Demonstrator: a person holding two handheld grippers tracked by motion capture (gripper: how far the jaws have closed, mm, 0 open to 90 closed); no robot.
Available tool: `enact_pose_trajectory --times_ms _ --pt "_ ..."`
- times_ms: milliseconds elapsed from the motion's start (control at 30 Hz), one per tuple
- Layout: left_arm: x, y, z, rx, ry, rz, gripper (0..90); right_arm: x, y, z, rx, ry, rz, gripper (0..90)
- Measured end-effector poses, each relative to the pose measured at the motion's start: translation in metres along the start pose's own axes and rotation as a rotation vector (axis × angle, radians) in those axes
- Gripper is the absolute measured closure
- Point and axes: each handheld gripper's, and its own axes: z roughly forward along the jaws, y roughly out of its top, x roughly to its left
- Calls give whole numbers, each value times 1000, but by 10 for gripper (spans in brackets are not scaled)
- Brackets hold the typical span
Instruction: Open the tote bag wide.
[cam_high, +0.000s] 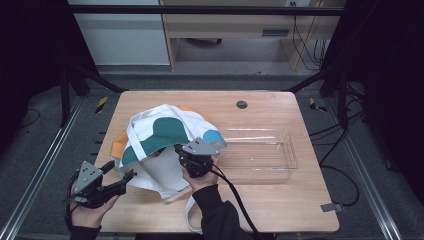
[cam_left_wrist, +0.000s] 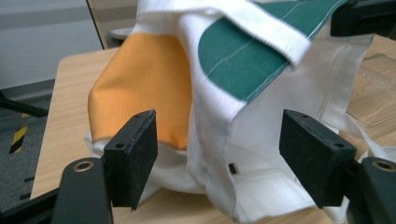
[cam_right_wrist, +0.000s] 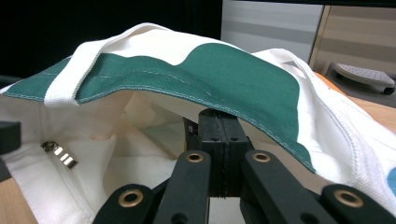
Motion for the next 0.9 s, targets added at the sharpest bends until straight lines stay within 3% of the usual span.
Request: enact_pose_trajectory --times_ms 500,733,900 --pt "-15 42 -1 -55 -6 78 225 -2 6 -1 6 5 -2 900" --pt "-34 60 12 -53 -26 130 213 -2 9 -1 7 4 -6 900" --pt "-41 66 23 -41 -33 139 214 -2 11 -1 6 8 -6 900"
